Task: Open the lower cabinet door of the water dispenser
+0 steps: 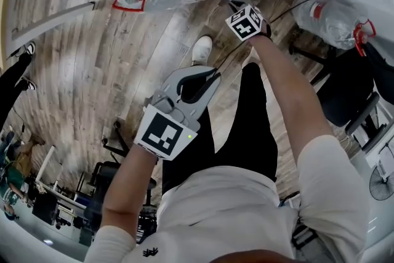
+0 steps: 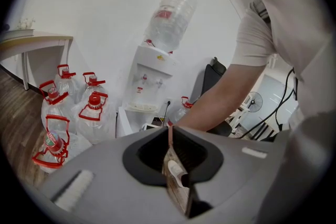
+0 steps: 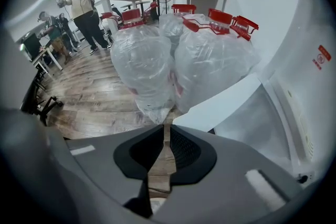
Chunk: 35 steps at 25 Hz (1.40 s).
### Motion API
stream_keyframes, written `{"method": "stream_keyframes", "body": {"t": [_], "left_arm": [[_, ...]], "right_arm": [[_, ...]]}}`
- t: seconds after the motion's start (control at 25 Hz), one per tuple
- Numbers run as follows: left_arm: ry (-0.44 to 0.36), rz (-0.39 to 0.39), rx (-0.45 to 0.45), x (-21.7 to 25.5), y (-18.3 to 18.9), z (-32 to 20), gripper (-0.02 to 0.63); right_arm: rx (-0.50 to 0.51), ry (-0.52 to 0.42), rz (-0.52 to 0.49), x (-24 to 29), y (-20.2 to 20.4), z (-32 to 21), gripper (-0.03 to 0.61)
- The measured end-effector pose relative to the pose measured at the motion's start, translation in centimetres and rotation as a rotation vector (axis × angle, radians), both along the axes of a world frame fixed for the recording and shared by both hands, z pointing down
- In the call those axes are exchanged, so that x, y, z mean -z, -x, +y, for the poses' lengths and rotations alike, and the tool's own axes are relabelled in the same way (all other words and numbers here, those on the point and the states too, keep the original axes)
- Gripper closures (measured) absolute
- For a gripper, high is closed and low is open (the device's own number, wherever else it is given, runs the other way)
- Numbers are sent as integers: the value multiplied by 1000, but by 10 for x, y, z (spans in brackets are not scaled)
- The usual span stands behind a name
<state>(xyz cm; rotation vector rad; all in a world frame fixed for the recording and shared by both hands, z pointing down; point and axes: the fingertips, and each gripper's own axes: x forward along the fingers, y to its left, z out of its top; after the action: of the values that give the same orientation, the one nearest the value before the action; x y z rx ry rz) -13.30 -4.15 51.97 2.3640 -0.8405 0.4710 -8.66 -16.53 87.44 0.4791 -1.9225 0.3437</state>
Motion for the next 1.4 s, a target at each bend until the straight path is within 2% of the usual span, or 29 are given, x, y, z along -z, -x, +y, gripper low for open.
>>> {"method": "stream_keyframes", "body": {"t": [0.4, 0.56, 1.12, 1.4], "left_arm": [[9, 0, 44, -4, 14, -7, 555], [9, -3, 63, -6, 21, -10, 555], [24, 4, 114, -13, 33, -10, 555], [28, 6, 144, -15, 39, -11, 555]], "right_arm": [[105, 11, -17, -4, 40, 0, 540], [160, -1, -39, -2, 57, -5, 563], [258, -19, -100, -1, 100, -14, 574], [257, -26, -112, -1, 113, -20, 575]]}}
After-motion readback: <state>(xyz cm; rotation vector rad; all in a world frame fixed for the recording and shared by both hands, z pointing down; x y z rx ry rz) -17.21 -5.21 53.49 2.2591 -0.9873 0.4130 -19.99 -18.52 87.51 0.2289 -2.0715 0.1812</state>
